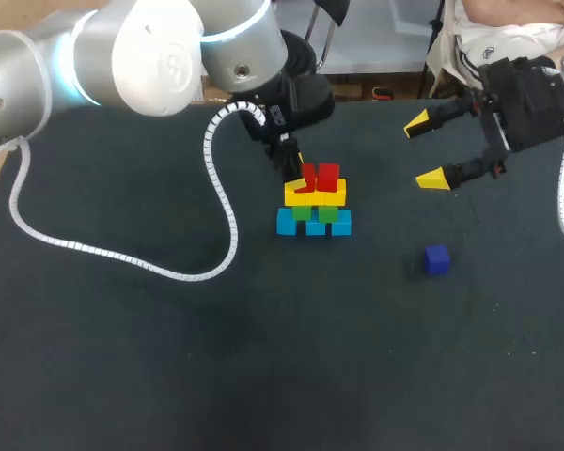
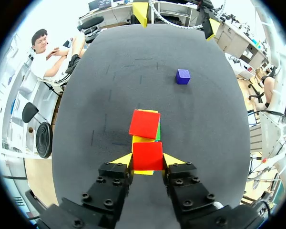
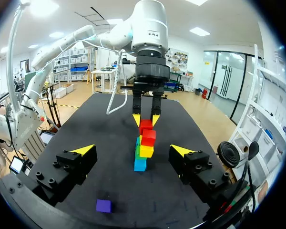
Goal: Place the blue cubes, place green cubes on the blue cubes, place the yellow cubes on the green cubes, then place the red cubes on the yellow cubes, and place purple cube on the red cubes.
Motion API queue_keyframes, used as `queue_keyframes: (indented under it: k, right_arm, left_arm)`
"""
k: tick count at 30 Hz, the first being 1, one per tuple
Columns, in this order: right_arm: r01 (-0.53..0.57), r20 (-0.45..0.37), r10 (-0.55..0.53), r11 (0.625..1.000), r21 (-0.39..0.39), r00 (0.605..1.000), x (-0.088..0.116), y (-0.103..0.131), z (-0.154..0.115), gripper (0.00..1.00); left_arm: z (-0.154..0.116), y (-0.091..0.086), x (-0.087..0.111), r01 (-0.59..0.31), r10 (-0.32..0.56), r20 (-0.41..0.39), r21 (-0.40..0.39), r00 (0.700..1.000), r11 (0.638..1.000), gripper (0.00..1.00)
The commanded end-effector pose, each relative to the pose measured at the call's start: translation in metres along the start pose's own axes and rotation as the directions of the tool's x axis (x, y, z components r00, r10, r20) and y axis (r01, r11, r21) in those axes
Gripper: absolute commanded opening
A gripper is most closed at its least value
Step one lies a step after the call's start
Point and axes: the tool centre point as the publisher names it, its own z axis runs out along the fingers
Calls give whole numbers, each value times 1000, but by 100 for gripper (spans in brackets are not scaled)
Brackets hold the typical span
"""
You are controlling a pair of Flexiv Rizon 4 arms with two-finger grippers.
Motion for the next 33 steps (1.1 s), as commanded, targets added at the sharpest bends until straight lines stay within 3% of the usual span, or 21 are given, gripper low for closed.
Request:
queue_keyframes:
  k: [1,27,28,29,33]
  right_arm:
    - [1,1,-1,1000,0,1000,0,0,0,100]
    - [1,1,-1,1000,0,1000,0,0,0,100]
    - [1,1,-1,1000,0,1000,0,0,0,100]
    - [1,1,-1,1000,0,1000,0,0,0,100]
    - [1,1,-1,1000,0,1000,0,0,0,100]
  left_arm:
    - [-1,2,-2,-1,1,-1,2,1000,1000,0]
    - [1,6,-3,15,-15,-3,-3,1000,1000,0]
    - [1,6,-3,16,-16,-3,-3,1000,1000,0]
    - [1,6,-2,19,-19,-2,-2,1000,1000,13]
    - [0,6,-1,23,-23,0,0,1000,1000,12]
